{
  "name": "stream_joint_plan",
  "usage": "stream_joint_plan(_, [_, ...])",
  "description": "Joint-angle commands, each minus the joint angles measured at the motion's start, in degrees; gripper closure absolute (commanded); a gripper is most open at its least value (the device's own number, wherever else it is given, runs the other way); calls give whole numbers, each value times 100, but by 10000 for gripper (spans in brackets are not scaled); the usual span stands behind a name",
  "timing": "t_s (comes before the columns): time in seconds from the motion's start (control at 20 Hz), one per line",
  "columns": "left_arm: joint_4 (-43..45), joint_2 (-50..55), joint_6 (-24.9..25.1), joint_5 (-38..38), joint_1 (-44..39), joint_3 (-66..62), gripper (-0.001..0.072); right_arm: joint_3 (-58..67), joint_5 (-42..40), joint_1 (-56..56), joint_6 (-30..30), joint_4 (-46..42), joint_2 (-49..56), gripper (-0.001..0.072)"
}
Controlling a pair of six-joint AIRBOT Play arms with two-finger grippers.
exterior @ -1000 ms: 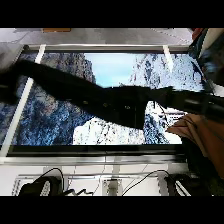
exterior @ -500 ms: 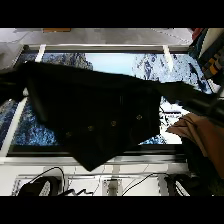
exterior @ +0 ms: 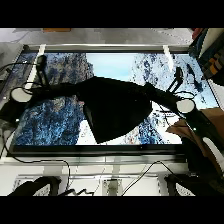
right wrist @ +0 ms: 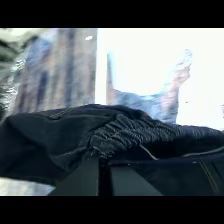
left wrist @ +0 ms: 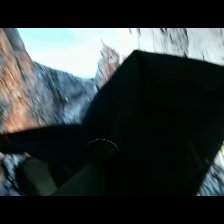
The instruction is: Fold the clothes and pants, and hang the long-sleeved shirts on hangers.
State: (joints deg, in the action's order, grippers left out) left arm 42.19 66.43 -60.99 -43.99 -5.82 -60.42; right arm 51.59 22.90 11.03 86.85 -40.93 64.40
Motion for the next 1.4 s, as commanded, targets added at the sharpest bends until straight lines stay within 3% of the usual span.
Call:
stream_joint_plan(0.0, [22,236,-278,-1346,-133,4,699,131,863,-616,15,-704,275,683])
stream_joint_plan(0.15, [278,247,-940,-2728,-181,17,699,479,2806,-1611,11,-1628,275,683])
stream_joint_plan(0.3, [278,249,-1021,-3370,-546,199,699,601,4286,-2282,-103,-2461,275,683])
stream_joint_plan(0.5, [275,254,-1021,-2094,-1346,990,699,496,5023,-2347,-319,-2959,280,683])
stream_joint_plan(0.65, [273,254,-1021,-826,-1781,1475,698,144,4806,-2347,-345,-2990,280,683])
stream_joint_plan(0.8, [269,258,-1021,-24,-1958,1593,697,-280,4376,-2347,-382,-2981,280,682])
stream_joint_plan(0.85, [251,258,-1021,101,-1985,1591,669,-374,4221,-2347,-385,-2979,280,647])
stream_joint_plan(0.9, [229,258,-1021,136,-1989,1591,530,-417,4098,-2350,-389,-2983,280,461])
stream_joint_plan(0.95, [234,258,-1021,136,-1989,1591,248,-407,3995,-2350,-402,-2979,280,120])
stream_joint_plan(1.0, [232,258,-1021,136,-1989,1591,36,-365,3895,-2350,-422,-2988,280,14])
stream_joint_plan(1.05, [234,258,-1019,136,-1982,1591,-1,-289,3755,-2367,-446,-3010,280,17])
stream_joint_plan(1.2, [236,258,-1019,138,-1978,1591,-1,120,3399,-2581,-442,-3042,376,25])
stream_joint_plan(1.35, [236,258,-1019,138,-1978,1591,0,1012,4148,-2916,-686,-2924,1167,25])
